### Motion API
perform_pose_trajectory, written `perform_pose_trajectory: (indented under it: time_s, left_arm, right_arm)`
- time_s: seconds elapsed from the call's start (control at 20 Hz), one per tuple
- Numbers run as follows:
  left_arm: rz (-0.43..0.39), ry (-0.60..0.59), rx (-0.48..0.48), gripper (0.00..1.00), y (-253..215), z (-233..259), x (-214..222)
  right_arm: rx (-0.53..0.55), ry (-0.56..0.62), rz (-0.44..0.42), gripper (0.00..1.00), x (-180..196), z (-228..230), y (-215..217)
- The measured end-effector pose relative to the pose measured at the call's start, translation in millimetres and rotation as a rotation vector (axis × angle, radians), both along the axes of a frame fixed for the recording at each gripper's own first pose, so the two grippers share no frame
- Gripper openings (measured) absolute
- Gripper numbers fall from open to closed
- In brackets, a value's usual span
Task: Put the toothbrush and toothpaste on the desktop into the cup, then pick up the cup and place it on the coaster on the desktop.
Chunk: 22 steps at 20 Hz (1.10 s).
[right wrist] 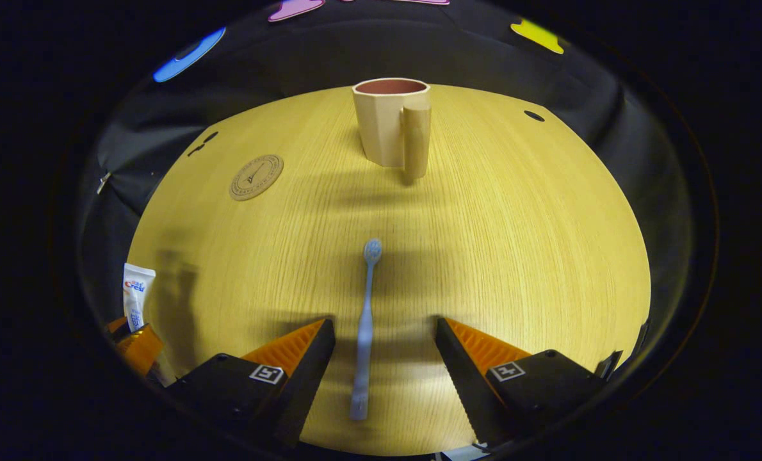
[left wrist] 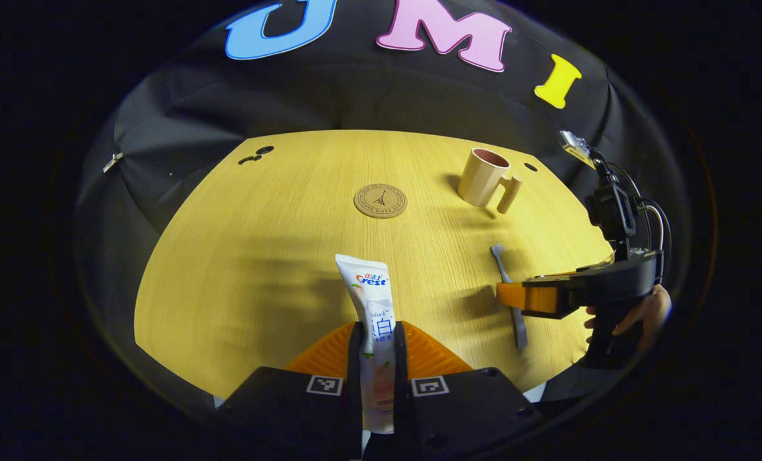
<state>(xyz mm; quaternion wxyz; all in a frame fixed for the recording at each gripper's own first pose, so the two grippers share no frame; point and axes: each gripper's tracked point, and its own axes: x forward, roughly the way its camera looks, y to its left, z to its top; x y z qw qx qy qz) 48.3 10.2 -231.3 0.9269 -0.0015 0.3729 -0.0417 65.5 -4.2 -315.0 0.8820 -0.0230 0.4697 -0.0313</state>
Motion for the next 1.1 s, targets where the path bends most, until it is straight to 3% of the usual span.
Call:
perform_pose_trajectory:
  time_s: [0.2, 0.25, 0.3, 0.5, 0.7, 0.9, 1.1]
  left_arm:
    - [0.003, 0.008, -0.003, 0.24, 4, 1, -4]
    - [0.005, 0.012, -0.006, 0.24, 5, 0, -5]
    - [0.008, 0.016, -0.012, 0.24, 6, -1, -6]
    - [0.015, 0.027, -0.054, 0.24, 4, -1, -9]
    - [0.001, 0.017, -0.062, 0.24, 2, 0, -8]
    - [0.01, 0.035, -0.105, 0.24, -2, -6, -10]
    - [0.002, 0.033, -0.087, 0.24, -2, -5, -9]
  right_arm:
    - [-0.039, 0.024, 0.009, 0.94, 0, -2, 5]
    - [-0.041, 0.032, 0.011, 0.88, -1, -3, 7]
    - [-0.04, 0.039, 0.01, 0.74, -1, -4, 9]
    - [-0.035, 0.043, -0.024, 0.53, 1, -3, 11]
    - [-0.008, 0.057, 0.001, 0.12, 4, -2, 13]
    - [0.016, 0.086, 0.137, 0.07, -1, -3, 19]
    - [0.089, 0.104, 0.091, 0.07, -5, 1, 17]
